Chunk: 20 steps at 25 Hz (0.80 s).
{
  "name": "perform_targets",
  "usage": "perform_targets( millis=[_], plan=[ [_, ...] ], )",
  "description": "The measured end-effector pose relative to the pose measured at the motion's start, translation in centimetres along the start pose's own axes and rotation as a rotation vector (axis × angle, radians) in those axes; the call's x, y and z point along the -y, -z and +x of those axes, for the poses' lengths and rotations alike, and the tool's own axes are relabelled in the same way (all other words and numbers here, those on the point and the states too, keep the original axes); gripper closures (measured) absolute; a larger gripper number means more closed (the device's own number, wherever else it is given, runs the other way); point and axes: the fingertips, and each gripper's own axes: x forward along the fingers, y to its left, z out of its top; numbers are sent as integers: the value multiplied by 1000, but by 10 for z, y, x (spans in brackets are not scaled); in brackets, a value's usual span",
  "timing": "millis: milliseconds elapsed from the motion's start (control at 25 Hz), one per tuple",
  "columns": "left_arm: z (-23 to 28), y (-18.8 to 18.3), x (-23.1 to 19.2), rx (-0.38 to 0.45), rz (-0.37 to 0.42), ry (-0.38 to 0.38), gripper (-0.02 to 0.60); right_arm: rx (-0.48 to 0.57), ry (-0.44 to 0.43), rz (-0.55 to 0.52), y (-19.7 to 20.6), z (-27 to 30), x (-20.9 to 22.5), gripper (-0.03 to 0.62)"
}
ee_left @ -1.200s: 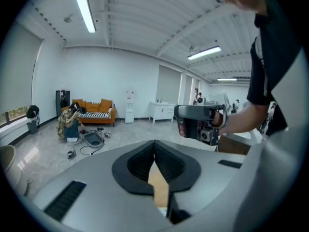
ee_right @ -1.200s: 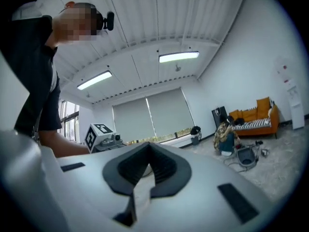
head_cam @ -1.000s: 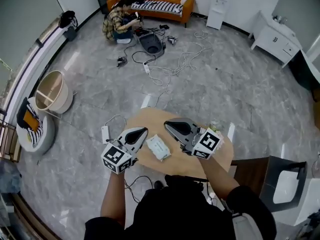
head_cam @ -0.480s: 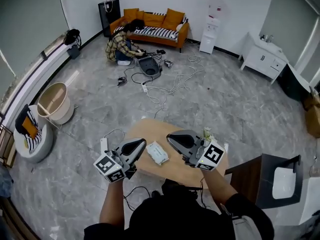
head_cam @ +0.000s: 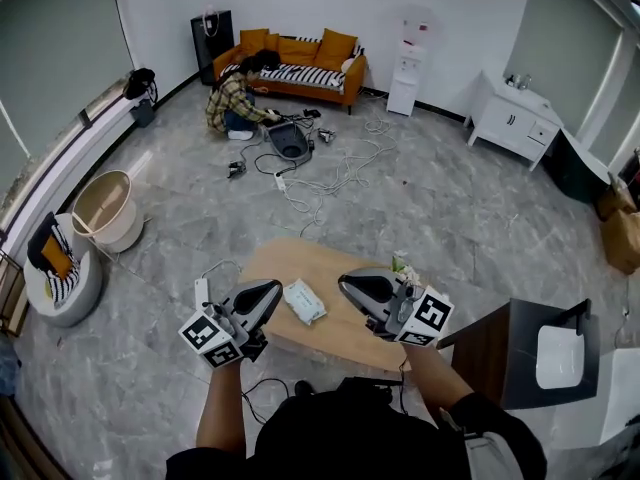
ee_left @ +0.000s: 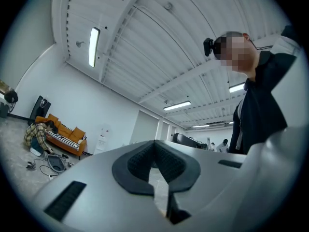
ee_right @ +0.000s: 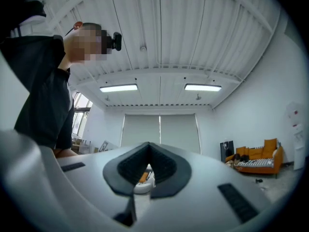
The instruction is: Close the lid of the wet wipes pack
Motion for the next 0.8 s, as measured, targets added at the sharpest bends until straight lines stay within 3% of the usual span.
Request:
perform_targets(
  millis=[200,360,800],
  plan=[
    [-1,1,46,25,26,-20,566,58,-26,43,-18,-43,-21,585],
    [-1,9,95,55,11,-37,566,42,-73,33,-27,-85,-51,583],
    [-4,62,233,11,-24,-71,566,64,-132,86,-40,-191,-138,585]
  ],
)
